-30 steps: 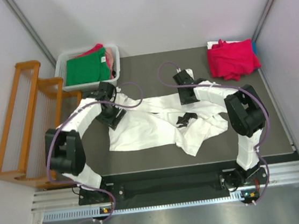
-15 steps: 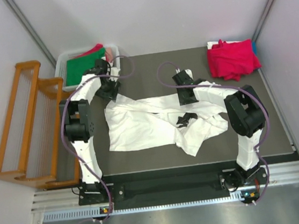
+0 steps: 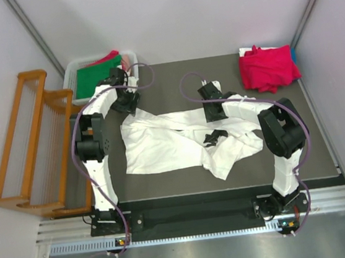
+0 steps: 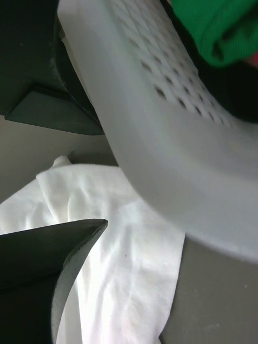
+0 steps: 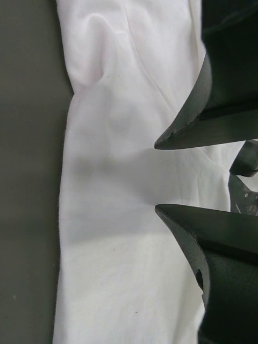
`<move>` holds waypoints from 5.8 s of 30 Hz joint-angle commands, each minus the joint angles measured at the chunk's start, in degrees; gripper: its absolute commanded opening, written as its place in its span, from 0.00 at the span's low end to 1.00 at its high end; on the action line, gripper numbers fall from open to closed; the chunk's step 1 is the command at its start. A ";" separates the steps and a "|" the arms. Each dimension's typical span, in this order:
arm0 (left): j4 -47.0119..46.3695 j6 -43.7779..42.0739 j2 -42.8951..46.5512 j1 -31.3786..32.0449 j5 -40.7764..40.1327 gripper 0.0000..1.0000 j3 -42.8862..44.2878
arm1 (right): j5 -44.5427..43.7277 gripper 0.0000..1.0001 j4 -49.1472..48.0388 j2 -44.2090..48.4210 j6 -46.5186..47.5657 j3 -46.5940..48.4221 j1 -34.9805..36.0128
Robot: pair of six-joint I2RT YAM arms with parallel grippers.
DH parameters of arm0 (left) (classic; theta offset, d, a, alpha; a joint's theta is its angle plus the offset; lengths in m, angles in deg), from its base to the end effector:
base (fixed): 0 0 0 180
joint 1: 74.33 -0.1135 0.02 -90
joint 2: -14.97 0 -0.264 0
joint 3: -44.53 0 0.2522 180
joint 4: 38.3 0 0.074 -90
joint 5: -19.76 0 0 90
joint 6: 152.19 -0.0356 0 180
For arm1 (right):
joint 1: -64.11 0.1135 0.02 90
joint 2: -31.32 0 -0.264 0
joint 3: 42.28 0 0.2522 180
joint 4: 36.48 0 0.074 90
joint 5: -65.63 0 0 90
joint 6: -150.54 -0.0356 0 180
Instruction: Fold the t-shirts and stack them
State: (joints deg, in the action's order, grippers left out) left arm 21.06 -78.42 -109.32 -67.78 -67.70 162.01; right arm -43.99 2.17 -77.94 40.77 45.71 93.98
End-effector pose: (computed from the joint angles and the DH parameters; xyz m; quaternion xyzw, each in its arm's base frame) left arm 0.4602 -0.0544 0.2015 0.1977 0.9580 -0.0042 0.2075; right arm 0.3493 0.1869 0.1782 -0.0397 0.9518 -0.0420 0.3012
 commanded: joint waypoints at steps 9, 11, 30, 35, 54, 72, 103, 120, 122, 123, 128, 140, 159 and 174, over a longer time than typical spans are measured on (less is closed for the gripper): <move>-2.63 0.41 -7.19 1.72 0.89 0.68 9.47 | -0.33 0.45 -1.95 0.88 -1.15 -0.84 0.98; -2.54 0.85 -8.86 1.63 0.71 0.68 10.97 | -0.60 0.45 -2.03 1.32 -1.15 -1.11 0.98; -6.58 2.61 -6.41 1.54 4.92 0.56 -4.48 | -1.39 0.45 -1.59 1.59 -0.97 -1.55 0.54; -8.25 1.64 -6.32 1.54 3.34 0.57 -7.57 | -1.39 0.45 -1.94 1.85 -0.88 -1.90 0.45; -3.59 -1.08 -4.82 1.54 9.32 0.57 -12.67 | -2.09 0.42 -3.00 4.31 -0.97 -4.71 -0.51; -5.79 0.06 4.49 1.45 6.33 0.00 -14.78 | -0.86 0.41 -3.70 5.45 -1.06 -6.12 -0.43; -2.47 2.08 23.90 1.80 4.83 0.00 -16.01 | -0.33 0.40 -3.62 8.62 -0.36 -7.62 -0.43; 22.93 -10.04 41.32 2.77 17.32 0.41 -20.31 | -2.53 0.39 -0.89 10.55 0.08 -4.72 -0.69; 22.86 -10.75 42.46 2.77 16.18 0.57 -22.77 | -2.79 0.40 -0.89 10.81 0.17 -4.72 -0.77; 22.69 -10.93 42.90 2.77 16.09 0.60 -23.21 | -2.80 0.40 -0.98 10.90 0.17 -4.89 -0.95; 23.47 -12.77 44.31 3.03 17.14 0.64 -21.12 | -2.97 0.40 -0.89 11.34 -0.18 -5.33 -1.04; 16.36 -6.55 41.59 4.88 14.94 0.63 -24.18 | -3.23 0.40 -1.51 11.43 -0.45 -5.86 -1.04; 4.05 -2.05 13.90 4.26 2.38 0.55 -22.25 | -2.27 0.40 -2.65 13.28 -0.80 -6.65 0.02; 4.58 -2.23 15.92 4.26 3.08 0.54 -21.37 | -1.74 0.39 -2.91 11.17 -0.18 -5.86 0.28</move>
State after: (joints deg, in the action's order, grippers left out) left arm 26.46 -80.76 -96.19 -63.65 -65.36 137.93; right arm -45.52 0.77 -67.38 40.44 38.35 93.94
